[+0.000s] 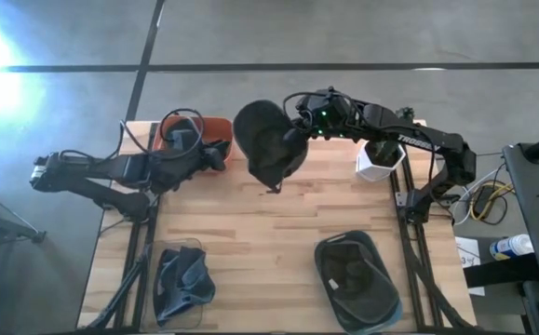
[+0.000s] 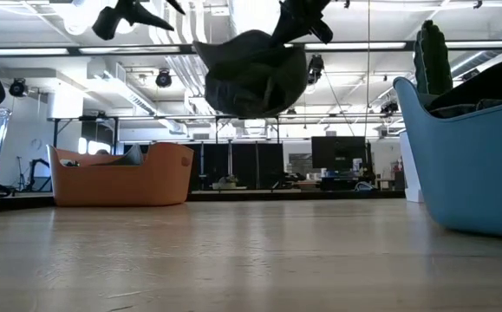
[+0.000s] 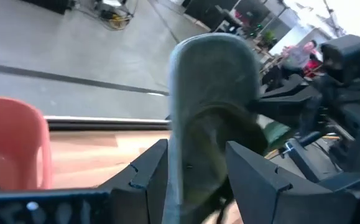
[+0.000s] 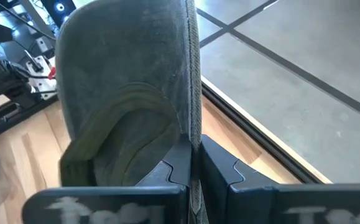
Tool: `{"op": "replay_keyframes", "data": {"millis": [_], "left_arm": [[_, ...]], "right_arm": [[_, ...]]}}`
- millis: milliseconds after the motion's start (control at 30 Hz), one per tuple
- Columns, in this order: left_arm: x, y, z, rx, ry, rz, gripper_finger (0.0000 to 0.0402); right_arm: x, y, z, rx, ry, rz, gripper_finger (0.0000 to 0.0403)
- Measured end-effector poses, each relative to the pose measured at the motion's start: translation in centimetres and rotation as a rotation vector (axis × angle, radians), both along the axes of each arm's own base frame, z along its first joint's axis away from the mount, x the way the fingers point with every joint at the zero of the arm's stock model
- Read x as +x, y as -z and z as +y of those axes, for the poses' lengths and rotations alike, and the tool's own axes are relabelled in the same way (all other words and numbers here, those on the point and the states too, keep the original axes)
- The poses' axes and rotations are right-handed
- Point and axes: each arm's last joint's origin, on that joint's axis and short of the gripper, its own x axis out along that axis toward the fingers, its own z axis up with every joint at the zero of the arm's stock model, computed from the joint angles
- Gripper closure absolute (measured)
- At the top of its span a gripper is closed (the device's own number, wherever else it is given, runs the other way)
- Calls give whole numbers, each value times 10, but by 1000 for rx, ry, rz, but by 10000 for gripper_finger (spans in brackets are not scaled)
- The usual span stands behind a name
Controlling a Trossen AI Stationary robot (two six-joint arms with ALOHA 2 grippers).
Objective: Pick & Place hat
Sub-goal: Put the green cap into the orange bin
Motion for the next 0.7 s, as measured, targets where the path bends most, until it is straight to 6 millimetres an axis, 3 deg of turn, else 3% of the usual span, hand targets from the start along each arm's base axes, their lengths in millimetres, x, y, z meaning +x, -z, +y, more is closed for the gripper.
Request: {"op": "replay_keyframes", "data": {"millis": [700], "left_arm": [[30,18,21,24,25,115,248]], "right_arm": [[4,-4,2,32,-55,-65,390]]}}
